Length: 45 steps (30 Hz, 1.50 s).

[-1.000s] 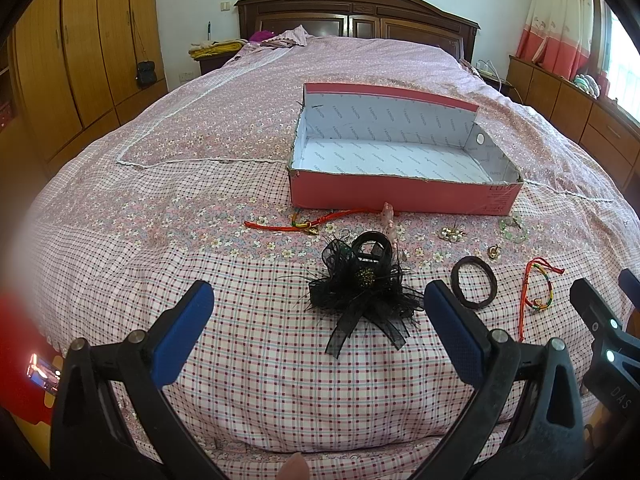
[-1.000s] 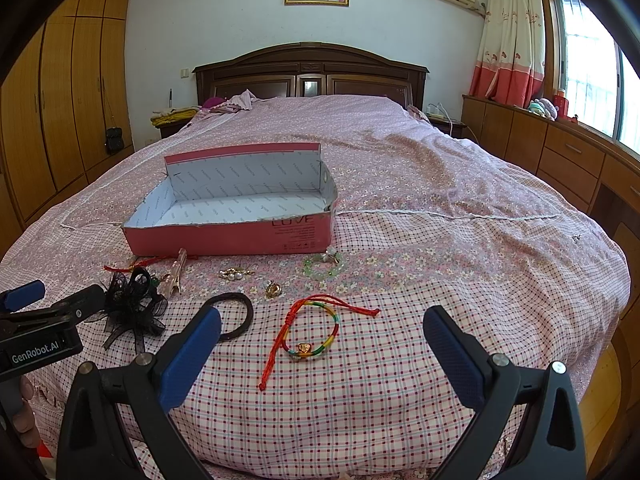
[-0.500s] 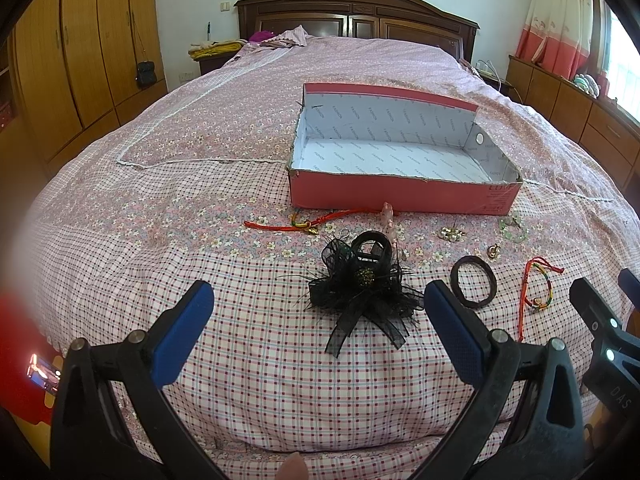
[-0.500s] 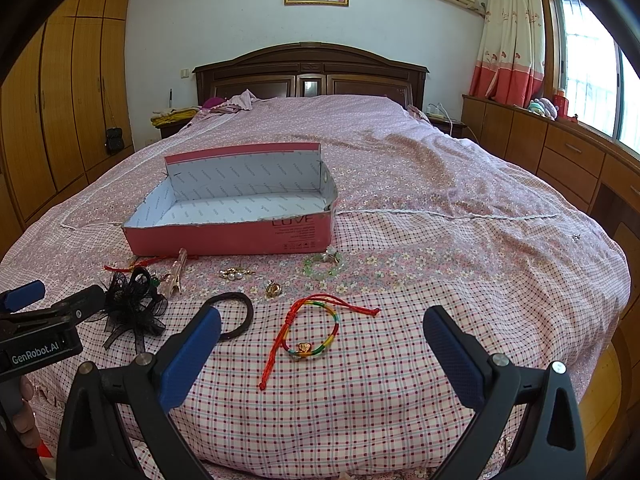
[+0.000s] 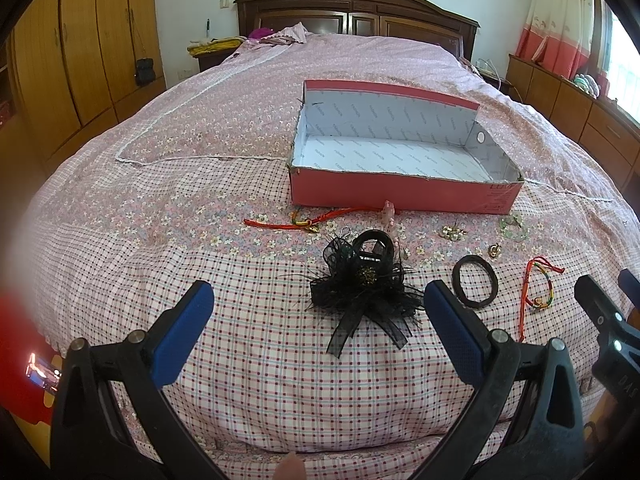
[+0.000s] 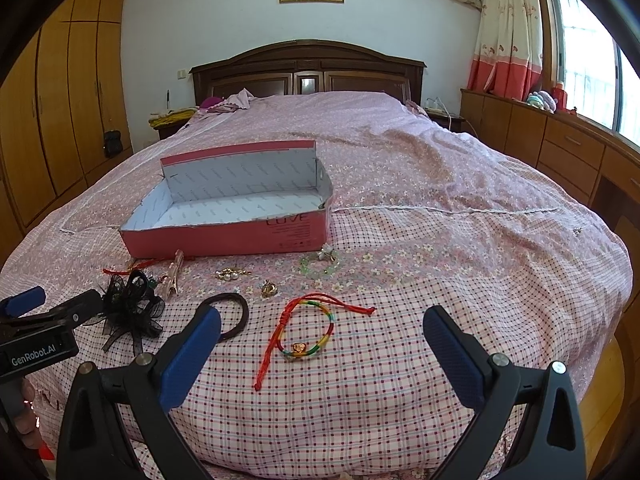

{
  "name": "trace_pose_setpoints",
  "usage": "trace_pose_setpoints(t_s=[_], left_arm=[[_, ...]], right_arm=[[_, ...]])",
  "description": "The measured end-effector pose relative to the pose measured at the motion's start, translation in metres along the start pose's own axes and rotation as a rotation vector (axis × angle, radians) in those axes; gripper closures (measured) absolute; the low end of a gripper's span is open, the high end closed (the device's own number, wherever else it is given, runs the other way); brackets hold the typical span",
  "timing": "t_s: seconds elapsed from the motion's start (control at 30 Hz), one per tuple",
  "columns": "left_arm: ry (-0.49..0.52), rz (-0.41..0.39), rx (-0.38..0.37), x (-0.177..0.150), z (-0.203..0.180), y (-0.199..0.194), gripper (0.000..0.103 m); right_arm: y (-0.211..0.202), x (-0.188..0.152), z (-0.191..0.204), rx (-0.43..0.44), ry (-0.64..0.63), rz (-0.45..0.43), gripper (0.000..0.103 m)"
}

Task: Organize jewelry
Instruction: 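Grasp the black feathered hair clip with the left tool while the right grasps the red-string bracelet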

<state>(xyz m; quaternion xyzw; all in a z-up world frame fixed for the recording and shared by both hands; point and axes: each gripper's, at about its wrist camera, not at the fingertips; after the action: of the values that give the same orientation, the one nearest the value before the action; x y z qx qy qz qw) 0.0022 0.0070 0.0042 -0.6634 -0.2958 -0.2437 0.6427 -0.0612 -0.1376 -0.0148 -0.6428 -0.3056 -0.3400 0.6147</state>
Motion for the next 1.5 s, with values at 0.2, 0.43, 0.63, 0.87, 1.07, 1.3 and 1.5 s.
trace_pose_setpoints(t_s=[0.2, 0.43, 0.63, 0.87, 1.07, 1.3, 1.5], left_arm=[[0.026, 0.016, -0.019, 0.005, -0.001, 0.009, 0.005], [0.067, 0.080, -0.059, 0.009, -0.008, 0.033, 0.005], [0.082, 0.145, -0.075, 0.007, -0.014, 0.057, 0.005], [0.106, 0.171, -0.091, 0.004, -0.022, 0.069, 0.009], [0.115, 0.190, -0.086, 0.002, -0.023, 0.079, 0.017], [0.111, 0.209, -0.076, -0.001, -0.022, 0.090, 0.024], [0.123, 0.215, -0.064, -0.003, -0.029, 0.099, 0.024]], right_arm=[[0.007, 0.010, -0.016, 0.001, 0.009, 0.038, 0.000], [0.021, 0.017, -0.037, 0.019, 0.029, 0.080, 0.000], [0.035, 0.021, -0.048, 0.047, 0.018, 0.113, 0.000], [0.046, 0.021, -0.048, 0.095, -0.008, 0.138, 0.002], [0.065, 0.015, -0.042, 0.139, -0.027, 0.196, 0.015], [0.084, 0.007, -0.036, 0.190, -0.039, 0.247, 0.034], [0.089, 0.002, -0.034, 0.202, -0.046, 0.259, 0.047]])
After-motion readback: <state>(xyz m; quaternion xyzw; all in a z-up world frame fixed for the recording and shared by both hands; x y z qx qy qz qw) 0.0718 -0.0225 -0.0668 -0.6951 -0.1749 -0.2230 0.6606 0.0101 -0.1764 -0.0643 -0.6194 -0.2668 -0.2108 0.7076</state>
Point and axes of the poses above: each gripper's, at about its wrist camera, not at the fingertips, and y roughly the way its jaws point, z to its left, x to its top, and after that the axes turned 2 degrees about -y, right-handed
